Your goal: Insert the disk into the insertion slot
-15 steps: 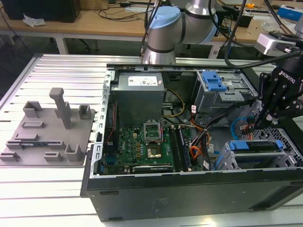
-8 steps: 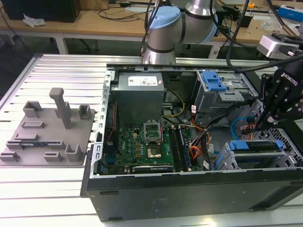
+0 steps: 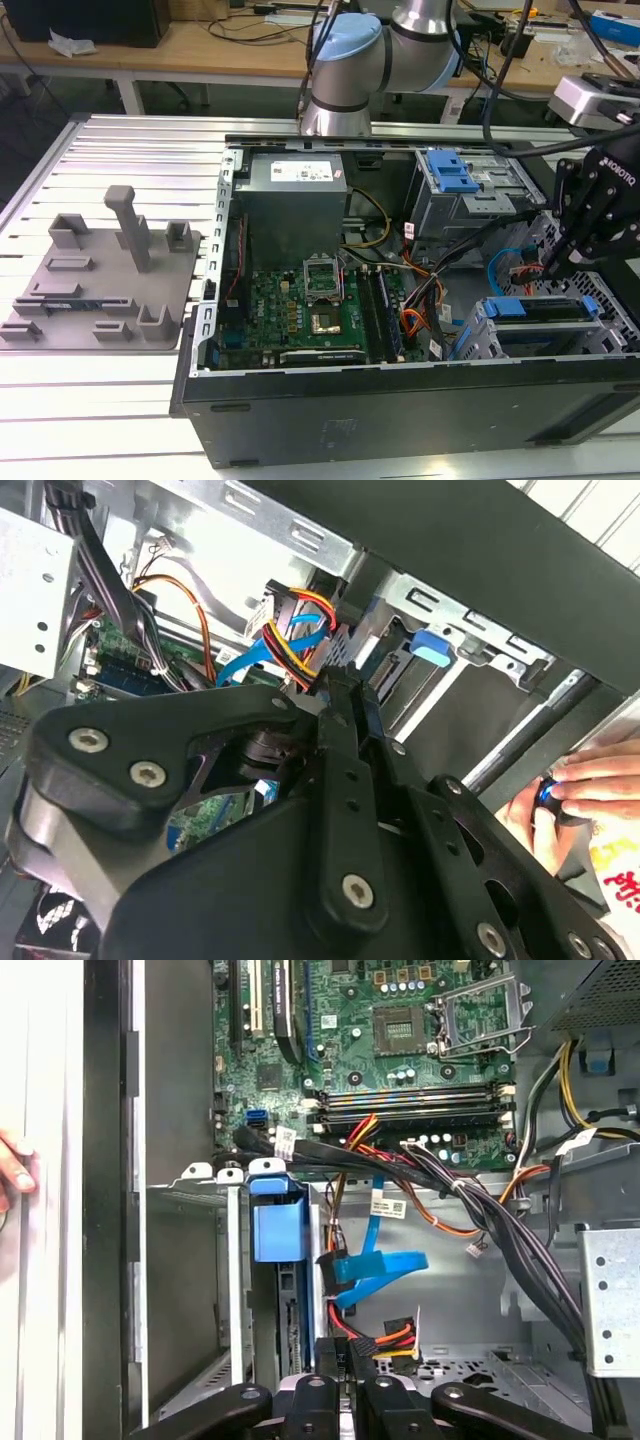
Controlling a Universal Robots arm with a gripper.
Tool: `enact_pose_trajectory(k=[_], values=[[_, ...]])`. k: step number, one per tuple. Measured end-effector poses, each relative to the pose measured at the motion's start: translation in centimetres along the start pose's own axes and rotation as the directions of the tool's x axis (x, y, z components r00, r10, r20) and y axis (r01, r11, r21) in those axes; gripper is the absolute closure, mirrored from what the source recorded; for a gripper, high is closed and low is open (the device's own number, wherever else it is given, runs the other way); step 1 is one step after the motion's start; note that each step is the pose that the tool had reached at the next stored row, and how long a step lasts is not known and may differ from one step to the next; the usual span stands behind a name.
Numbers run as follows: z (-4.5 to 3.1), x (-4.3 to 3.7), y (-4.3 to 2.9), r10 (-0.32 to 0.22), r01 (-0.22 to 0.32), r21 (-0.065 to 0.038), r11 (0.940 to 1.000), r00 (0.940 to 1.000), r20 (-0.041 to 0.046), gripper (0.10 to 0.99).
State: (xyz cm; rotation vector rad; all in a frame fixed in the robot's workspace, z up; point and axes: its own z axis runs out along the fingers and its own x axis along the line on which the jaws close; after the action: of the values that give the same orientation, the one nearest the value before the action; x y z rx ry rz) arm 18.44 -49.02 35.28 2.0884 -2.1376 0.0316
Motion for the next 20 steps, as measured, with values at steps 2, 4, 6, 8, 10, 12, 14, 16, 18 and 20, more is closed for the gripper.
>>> enact_pose_trajectory(k=[2, 4, 6, 8, 10, 12, 14, 16, 18, 20], values=[[-0.11, 0.03, -0.21, -0.001, 0.001, -0.005, 1.0, 1.0, -0.0006, 0.922], [-0.06, 0.47, -0.21, -0.001, 0.001, -0.005, 1.0, 1.0, -0.0006, 0.922], [0.05, 1.32, -0.24, -0.001, 0.001, -0.005, 1.0, 1.0, -0.0004, 0.922], [0.1, 1.85, -0.41, -0.001, 0.001, -0.005, 1.0, 1.0, -0.0005, 0.922], [0.08, 1.84, -0.68, -0.001, 0.001, -0.006, 1.0, 1.0, -0.0004, 0.922], [0.1, 1.85, -0.69, -0.001, 0.001, -0.006, 1.0, 1.0, -0.0004, 0.922], [0.14, 1.86, -0.68, 0.002, -0.002, -0.006, 1.0, 1.0, -0.0004, 0.922], [0.23, 1.86, -0.54, 0.01, -0.01, -0.007, 0.9999, 1.0, 0.0007, 0.922], [0.23, 1.87, -0.5, 0.014, -0.014, -0.007, 0.9999, 0.9999, 0.0007, 0.922], [0.25, 1.89, -0.49, 0.015, -0.015, -0.004, 0.9999, 0.9999, 0.0009, 0.922]])
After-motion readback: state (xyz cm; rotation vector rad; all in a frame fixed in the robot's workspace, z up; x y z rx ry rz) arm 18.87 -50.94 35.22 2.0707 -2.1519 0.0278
